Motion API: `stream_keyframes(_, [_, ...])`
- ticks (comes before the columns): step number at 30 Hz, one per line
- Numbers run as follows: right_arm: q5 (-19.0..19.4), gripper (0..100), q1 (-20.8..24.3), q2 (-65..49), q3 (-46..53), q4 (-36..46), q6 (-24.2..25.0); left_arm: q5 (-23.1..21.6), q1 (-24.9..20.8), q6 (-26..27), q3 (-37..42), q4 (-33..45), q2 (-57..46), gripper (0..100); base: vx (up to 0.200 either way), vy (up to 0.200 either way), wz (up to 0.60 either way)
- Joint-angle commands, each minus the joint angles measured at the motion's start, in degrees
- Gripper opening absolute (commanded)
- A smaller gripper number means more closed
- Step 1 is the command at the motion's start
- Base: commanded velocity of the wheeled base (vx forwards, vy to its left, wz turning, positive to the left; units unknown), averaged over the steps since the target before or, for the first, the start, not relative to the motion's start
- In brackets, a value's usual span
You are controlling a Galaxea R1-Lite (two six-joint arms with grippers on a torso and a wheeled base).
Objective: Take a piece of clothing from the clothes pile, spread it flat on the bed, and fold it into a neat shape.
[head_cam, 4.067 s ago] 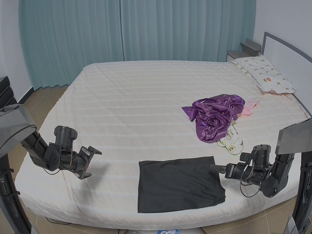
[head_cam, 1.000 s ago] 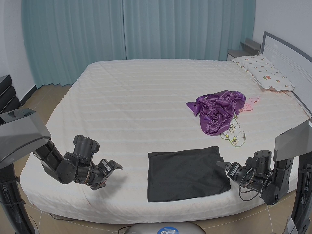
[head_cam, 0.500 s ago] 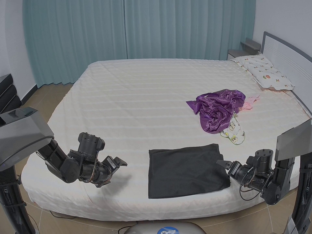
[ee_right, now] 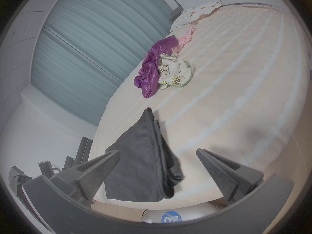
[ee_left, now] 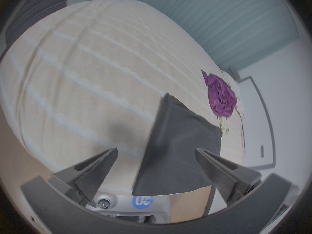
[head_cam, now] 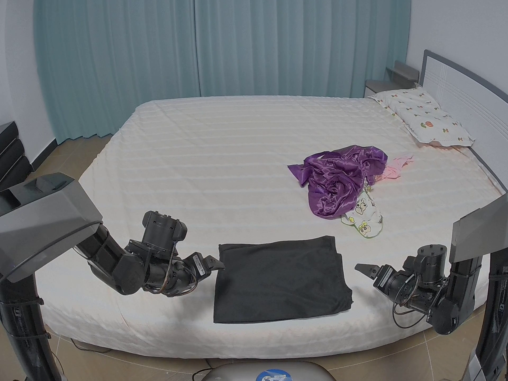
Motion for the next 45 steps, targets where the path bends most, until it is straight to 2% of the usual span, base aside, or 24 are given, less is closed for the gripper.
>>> stream_keyframes(1, [0.1, 100, 0.05, 0.26, 0.34, -1.02, -0.17, -0.09, -0.12, 8.35, -2.24, -0.45, 6.01, 100, 0.0, 0.0, 0.0])
stream_keyframes(6, [0.45, 100, 0.49, 0.35, 0.51, -1.02, -0.17, 0.35, -0.12, 13.97, -5.58, -3.44, 11.38, 100, 0.0, 0.0, 0.0])
stream_keyframes(14, [0.72, 100, 0.57, 0.26, 0.51, -1.02, -0.08, -0.52, -0.29, 14.06, -9.44, -7.57, 14.8, 100, 0.0, 0.0, 0.0])
stream_keyframes(18, [0.72, 100, 0.57, 0.26, 0.42, -1.02, -0.08, -2.28, -0.47, 13.8, -10.41, -7.4, 14.98, 100, 0.0, 0.0, 0.0])
stream_keyframes(24, [0.89, 100, 0.57, 0.26, 0.34, -1.02, 0.01, -7.82, -0.38, 13.09, -8.74, -7.75, 14.28, 100, 0.0, 0.0, 0.0])
stream_keyframes(25, [0.89, 100, 0.57, 0.18, 0.34, -1.02, 0.01, -8.08, -0.38, 13.27, -8.39, -7.84, 14.19, 0, 0.0, 0.0, 0.0])
stream_keyframes(39, [1.15, 100, 0.4, 0.35, 0.42, -1.02, 0.36, -7.47, 0.23, 13.01, -6.63, -7.31, 11.64, 0, 0.0, 0.0, 0.0])
stream_keyframes(45, [1.24, 100, 0.05, 0.61, 0.34, -1.02, 0.71, -7.47, 0.67, 10.11, -4.96, -7.57, 9.62, 0, 0.0, 0.0, 0.0])
